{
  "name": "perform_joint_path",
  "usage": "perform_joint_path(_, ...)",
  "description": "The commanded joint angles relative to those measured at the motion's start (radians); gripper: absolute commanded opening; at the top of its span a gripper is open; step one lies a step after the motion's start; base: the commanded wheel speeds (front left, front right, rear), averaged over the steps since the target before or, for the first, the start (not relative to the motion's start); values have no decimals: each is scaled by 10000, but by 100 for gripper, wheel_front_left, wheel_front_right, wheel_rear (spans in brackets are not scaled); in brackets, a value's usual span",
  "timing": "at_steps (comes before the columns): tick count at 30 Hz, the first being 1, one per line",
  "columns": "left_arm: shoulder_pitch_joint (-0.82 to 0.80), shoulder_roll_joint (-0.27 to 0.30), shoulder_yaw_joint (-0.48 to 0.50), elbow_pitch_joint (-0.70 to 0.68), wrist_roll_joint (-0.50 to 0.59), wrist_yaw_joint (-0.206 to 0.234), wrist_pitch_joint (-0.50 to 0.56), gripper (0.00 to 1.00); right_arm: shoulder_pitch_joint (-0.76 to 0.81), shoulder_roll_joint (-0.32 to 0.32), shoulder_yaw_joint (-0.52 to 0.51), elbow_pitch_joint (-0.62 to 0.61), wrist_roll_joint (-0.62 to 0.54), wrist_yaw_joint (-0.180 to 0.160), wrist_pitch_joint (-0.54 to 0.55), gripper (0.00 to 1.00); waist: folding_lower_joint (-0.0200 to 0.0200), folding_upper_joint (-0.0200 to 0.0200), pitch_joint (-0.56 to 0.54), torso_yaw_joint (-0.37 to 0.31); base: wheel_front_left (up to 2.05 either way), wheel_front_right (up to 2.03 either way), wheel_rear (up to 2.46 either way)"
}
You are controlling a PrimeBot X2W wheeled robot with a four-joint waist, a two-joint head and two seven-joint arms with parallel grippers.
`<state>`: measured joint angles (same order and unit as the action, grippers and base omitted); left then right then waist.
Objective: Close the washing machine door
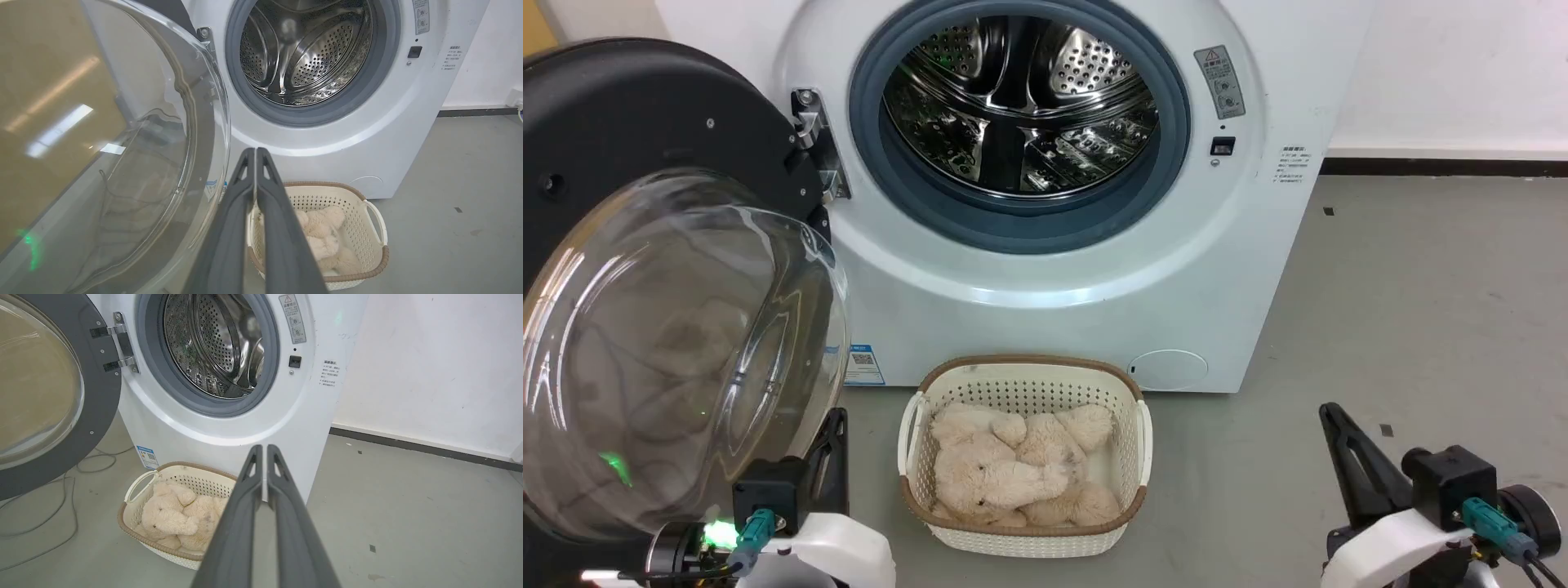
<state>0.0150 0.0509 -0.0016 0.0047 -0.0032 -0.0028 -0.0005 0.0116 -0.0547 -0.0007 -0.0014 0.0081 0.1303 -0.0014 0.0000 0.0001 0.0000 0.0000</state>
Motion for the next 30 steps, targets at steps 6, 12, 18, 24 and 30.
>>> perform_joint_path(6,7,0,-8,26,-10,2,-21,100,7,0,-1,3,19,0,-22,100,0,-1,1,-1,0,0,0)
perform_joint_path(12,22,0,-41,56,-68,12,-146,100,39,1,-36,4,119,0,-147,100,0,-1,7,-2,0,0,0)
perform_joint_path(18,38,-1,-72,84,-126,19,-271,100,75,4,-57,-31,171,0,-272,100,0,-1,11,2,0,0,0)
perform_joint_path(24,54,-1,-105,108,-183,24,-397,100,114,6,-27,-73,204,1,-397,100,0,-1,10,23,0,0,0)
perform_joint_path(30,64,-1,-140,121,-239,31,-522,100,168,-7,47,-122,211,1,-522,100,0,-1,8,128,0,0,0)
